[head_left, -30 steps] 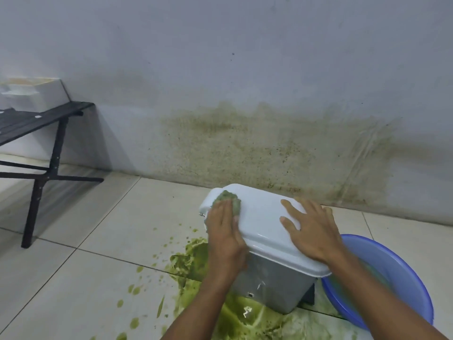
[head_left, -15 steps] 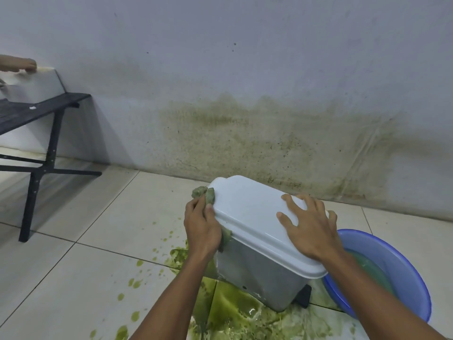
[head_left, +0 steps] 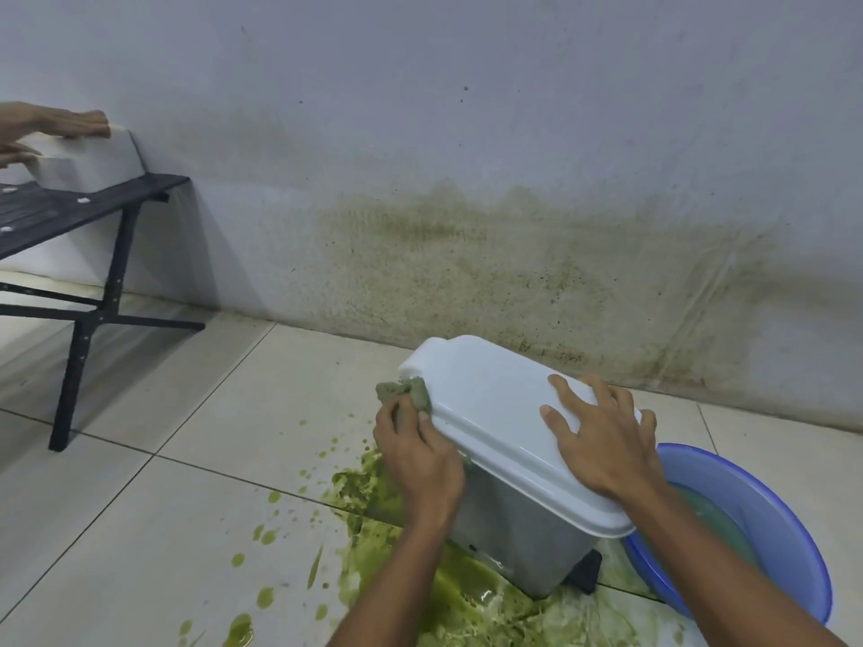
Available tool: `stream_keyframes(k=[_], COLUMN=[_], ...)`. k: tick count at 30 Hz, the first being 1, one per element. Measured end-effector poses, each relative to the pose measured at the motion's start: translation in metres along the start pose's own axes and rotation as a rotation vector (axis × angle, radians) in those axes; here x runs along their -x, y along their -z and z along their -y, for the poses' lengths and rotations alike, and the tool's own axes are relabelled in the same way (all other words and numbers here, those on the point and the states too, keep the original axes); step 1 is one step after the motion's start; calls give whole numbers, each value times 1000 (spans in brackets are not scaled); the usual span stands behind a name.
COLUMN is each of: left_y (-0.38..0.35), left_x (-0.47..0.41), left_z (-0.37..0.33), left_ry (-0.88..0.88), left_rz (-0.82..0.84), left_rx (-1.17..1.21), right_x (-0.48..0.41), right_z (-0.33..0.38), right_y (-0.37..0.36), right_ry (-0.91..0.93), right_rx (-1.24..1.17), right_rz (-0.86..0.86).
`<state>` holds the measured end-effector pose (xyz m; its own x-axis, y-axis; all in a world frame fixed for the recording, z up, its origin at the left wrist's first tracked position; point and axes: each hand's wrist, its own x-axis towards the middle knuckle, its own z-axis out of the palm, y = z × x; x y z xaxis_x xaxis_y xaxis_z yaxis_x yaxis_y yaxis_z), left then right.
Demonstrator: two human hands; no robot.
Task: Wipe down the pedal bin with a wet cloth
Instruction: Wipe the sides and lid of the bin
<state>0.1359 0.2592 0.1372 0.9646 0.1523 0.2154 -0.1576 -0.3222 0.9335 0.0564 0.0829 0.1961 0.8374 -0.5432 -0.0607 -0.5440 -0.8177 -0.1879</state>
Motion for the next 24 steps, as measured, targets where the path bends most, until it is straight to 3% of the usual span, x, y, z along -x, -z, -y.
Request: stream_keyframes(k=[5,10,15,19,24], left_y=[-26,-23,-15,-20,-23], left_x=[77,106,29,-44,-56], left_z=[-14,-14,-21,-23,-18], left_ry=[-104,-260,-162,-142,-139], left_rz=[103,184,169,281,285], left_rx=[59,61,14,-65,2], right_x=[8,2,1,-4,-17], right_z=[0,-8,-13,-5,-2], right_y=[0,18,21,6,1], right_ry=[-113,-94,5,85,247], right_rx=[55,87,138,-18,-24], right_rz=[-8,61,39,23,114])
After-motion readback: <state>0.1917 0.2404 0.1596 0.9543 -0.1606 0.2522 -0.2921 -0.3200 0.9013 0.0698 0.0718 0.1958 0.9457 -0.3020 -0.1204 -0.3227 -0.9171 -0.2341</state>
